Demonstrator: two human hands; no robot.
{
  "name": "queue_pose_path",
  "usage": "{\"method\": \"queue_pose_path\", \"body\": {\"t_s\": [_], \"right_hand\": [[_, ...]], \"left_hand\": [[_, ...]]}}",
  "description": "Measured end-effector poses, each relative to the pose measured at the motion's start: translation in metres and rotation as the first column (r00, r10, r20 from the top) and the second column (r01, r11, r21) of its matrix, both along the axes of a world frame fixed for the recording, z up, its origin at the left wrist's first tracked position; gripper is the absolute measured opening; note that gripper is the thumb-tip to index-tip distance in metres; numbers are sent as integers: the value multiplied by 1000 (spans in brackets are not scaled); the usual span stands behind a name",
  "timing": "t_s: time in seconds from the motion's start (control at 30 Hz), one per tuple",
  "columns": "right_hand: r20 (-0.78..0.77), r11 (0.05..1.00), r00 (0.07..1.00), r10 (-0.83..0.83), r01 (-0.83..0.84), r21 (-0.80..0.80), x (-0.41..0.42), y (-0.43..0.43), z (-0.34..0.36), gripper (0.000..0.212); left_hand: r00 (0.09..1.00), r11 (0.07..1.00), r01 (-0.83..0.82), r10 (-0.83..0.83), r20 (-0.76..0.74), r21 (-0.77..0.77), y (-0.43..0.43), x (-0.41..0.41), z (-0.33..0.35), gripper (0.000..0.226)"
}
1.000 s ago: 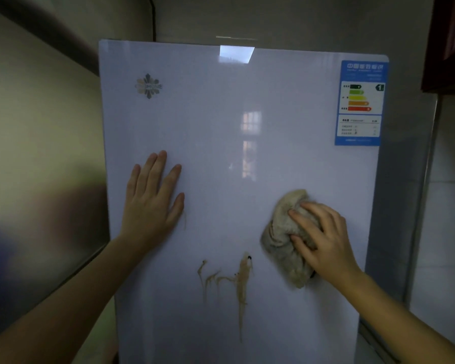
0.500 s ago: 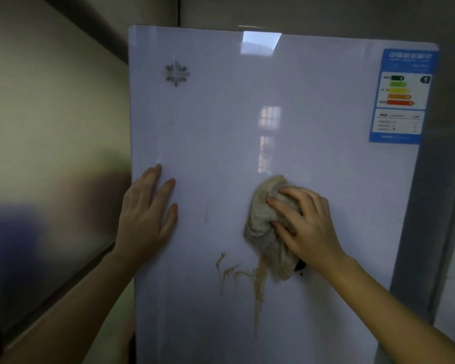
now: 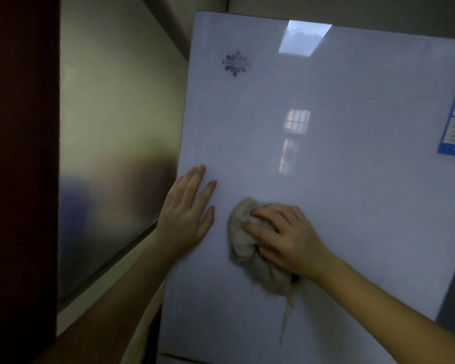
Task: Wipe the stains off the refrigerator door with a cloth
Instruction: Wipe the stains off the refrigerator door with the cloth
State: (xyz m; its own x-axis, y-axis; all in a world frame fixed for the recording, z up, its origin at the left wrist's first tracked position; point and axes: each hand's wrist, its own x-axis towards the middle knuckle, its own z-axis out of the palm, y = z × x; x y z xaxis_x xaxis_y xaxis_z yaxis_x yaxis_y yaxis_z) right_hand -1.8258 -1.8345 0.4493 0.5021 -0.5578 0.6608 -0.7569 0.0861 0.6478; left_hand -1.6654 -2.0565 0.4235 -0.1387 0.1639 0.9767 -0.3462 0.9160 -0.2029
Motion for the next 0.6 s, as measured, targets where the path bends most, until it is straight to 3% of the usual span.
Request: {"method": "queue_pose_path", "body": {"t_s": [0.2, 0.4, 0.6], "right_hand": [[196, 967, 980, 14, 36, -250, 12, -12, 34, 42], [66, 999, 998, 15, -12, -50, 9, -10, -31, 35], [161, 978, 986, -51, 82, -194, -26, 47, -42, 44]], "left_hand": [[1000, 1000, 22, -22, 1, 9, -2, -2, -2, 52], [999, 999, 28, -29, 14, 36, -1, -1, -2, 52], [999, 997, 35, -37, 29, 64, 1, -1, -4, 53]]}}
